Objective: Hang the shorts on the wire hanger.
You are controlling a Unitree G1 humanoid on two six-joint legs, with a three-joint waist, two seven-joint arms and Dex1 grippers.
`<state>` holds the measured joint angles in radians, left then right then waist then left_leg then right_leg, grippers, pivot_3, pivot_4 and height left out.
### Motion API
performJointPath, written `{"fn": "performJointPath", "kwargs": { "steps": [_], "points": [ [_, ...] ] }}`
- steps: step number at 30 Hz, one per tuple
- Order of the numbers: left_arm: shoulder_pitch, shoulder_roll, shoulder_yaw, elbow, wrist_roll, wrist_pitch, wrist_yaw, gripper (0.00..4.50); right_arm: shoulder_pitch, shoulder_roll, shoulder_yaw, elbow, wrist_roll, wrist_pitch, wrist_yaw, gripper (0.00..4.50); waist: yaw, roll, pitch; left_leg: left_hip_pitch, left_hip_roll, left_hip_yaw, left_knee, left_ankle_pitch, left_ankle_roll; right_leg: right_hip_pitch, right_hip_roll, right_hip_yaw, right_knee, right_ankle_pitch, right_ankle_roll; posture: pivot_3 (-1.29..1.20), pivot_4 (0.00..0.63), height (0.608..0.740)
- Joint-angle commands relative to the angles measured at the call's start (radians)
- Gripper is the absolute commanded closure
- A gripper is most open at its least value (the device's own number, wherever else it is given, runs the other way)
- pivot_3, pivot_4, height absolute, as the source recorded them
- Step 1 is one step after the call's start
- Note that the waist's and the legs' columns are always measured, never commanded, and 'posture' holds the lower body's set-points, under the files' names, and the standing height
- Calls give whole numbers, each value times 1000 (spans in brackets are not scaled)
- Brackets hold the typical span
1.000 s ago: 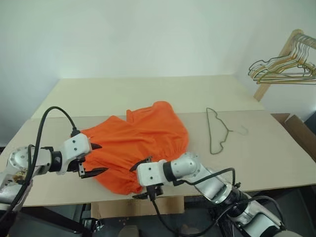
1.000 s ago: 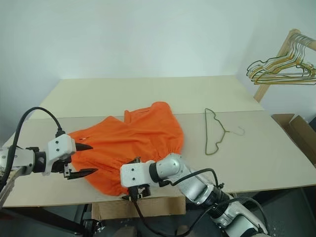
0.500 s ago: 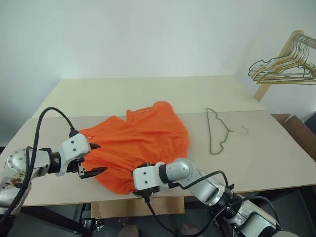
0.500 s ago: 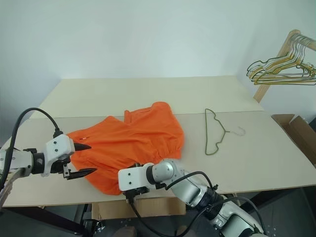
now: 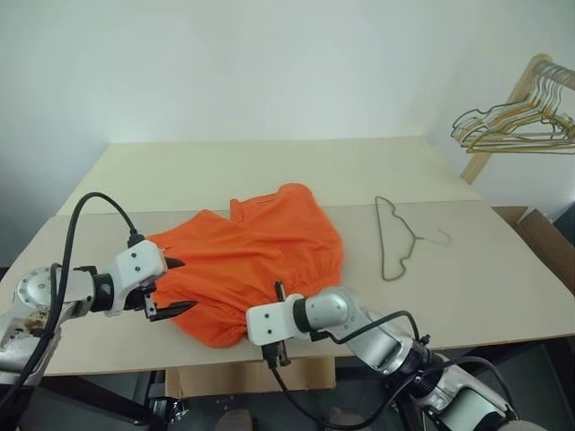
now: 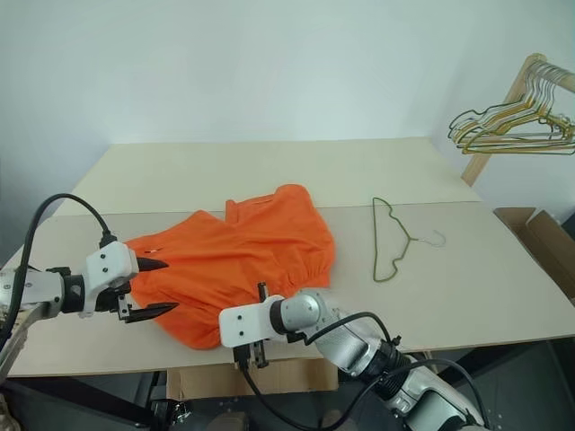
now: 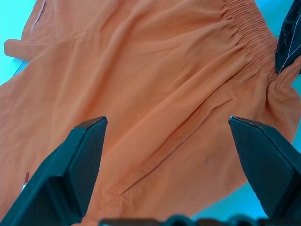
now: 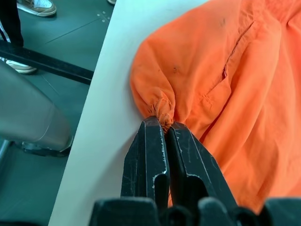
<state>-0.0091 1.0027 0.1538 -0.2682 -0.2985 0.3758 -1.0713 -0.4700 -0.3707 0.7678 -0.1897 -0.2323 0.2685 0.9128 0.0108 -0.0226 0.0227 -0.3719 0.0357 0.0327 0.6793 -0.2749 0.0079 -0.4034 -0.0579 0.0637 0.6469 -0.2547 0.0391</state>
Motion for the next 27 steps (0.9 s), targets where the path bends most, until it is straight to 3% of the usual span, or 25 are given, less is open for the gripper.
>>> {"fn": "performJointPath", "kwargs": {
  "steps": [1, 7, 13, 20, 27],
  "points": [
    [-9, 11, 21, -10, 1, -14, -1, 0, 22, -115, -116, -73, 16, -116, 11, 4472, 5, 0, 0, 0, 0, 0, 0, 0, 0, 0, 0, 0, 0, 0, 0, 64, 0, 740],
    [13, 41, 14, 33, 24, -47, -38, 0, 67, -355, -321, -75, 112, -364, 66, 4472, 1, -1, 0, 0, -1, 0, 0, 0, 0, 1, -1, 0, -1, 0, 0, 48, 0, 740],
    [20, 87, -51, 153, 112, -124, -84, 0, 82, -468, -431, 175, 196, -810, 112, 4472, -15, -1, 1, 3, 0, 1, -1, 0, 0, 2, 0, 1, -1, -1, 0, 19, 0, 740],
    [-49, 12, -109, 229, 92, -164, -124, 0, 23, -480, -409, 406, 158, -1061, 148, 4472, -26, -1, 1, 3, 0, 3, -1, 0, 0, 2, -1, 2, 0, -1, -1, 17, 0, 740],
    [-113, -44, -162, 357, 103, -270, -196, 0, 7, -452, -406, 446, 148, -1077, 143, 4472, -29, -1, 1, 3, 0, 3, -1, 0, 1, 1, 0, 4, 0, 0, -1, 25, 0, 740]
  ]
}}
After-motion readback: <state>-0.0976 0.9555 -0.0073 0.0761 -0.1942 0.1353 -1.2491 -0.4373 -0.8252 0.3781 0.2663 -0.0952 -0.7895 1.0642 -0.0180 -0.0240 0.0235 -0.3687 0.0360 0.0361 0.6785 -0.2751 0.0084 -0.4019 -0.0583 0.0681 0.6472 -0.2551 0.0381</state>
